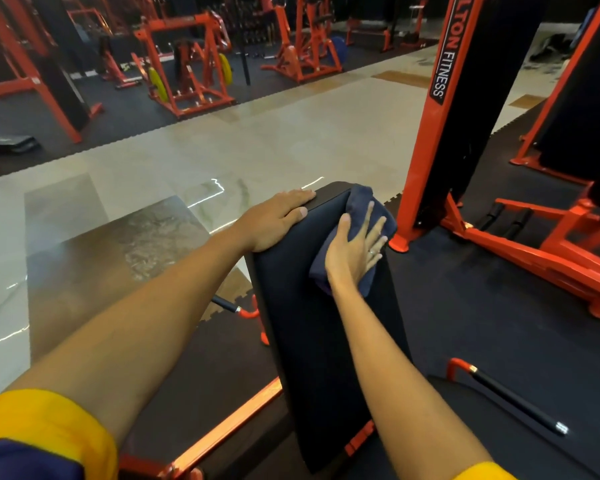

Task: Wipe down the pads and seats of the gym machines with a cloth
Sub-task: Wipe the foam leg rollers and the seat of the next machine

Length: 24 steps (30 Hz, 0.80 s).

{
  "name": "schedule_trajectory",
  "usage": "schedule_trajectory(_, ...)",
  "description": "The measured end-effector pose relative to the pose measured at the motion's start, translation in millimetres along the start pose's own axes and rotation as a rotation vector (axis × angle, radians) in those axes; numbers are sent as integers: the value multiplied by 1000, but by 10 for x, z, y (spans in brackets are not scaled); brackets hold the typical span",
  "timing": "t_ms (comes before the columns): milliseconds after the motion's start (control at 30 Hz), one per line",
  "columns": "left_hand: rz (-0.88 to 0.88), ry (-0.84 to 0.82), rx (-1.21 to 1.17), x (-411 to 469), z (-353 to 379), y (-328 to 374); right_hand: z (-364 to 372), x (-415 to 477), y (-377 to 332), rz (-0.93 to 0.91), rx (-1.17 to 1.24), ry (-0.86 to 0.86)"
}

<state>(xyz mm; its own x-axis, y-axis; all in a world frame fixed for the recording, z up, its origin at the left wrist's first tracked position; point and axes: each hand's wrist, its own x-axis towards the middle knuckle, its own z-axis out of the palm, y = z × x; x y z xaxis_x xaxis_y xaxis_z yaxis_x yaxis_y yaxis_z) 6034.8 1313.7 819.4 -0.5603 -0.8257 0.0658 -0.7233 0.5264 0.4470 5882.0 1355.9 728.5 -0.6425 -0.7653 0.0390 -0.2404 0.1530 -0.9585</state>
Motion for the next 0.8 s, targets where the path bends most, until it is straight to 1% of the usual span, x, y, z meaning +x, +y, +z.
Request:
schedule_trajectory(67, -12, 56, -31, -86, 42, -1, 111, -251, -153, -57, 23, -4)
schedule_trajectory(133, 14, 134, -87, -239, 81, -1, 205, -640, -168, -224, -8, -30)
schedule_trajectory(200, 20, 194, -146, -426, 125, -25, 211, -943, 18, -438, -95, -73)
schedule_trajectory(233, 19, 211, -173, -495, 143, -48, 179, -955, 149, -531, -152, -94)
schedule_trajectory(267, 28, 221, -182, -558, 174, -98, 135, -901, 274, -579, -198, -111)
schedule_trajectory(300, 47, 241, -180, -618, 223, -138, 78, -795, 372, -584, -231, -112)
schedule_trajectory(333, 69, 267, -169, -652, 256, -179, 36, -670, 406, -534, -242, -98)
schedule_trajectory(433, 100, 326, -151, -671, 310, -205, 25, -414, 200, -183, -91, -51)
schedule_trajectory(467, 103, 340, -148, -653, 311, -204, 85, -429, 74, -114, -43, -33)
schedule_trajectory(500, 105, 346, -143, -630, 309, -209, 158, -505, -42, -106, -22, -22)
schedule_trajectory(567, 110, 363, -150, -616, 328, -215, 281, -759, -125, -220, -18, 1)
schedule_trajectory(633, 98, 370, -169, -630, 358, -208, 357, -1041, 24, -381, -54, 3)
schedule_trajectory(800, 105, 380, -127, -664, 360, -200, 260, -1457, 1009, -739, -272, -97)
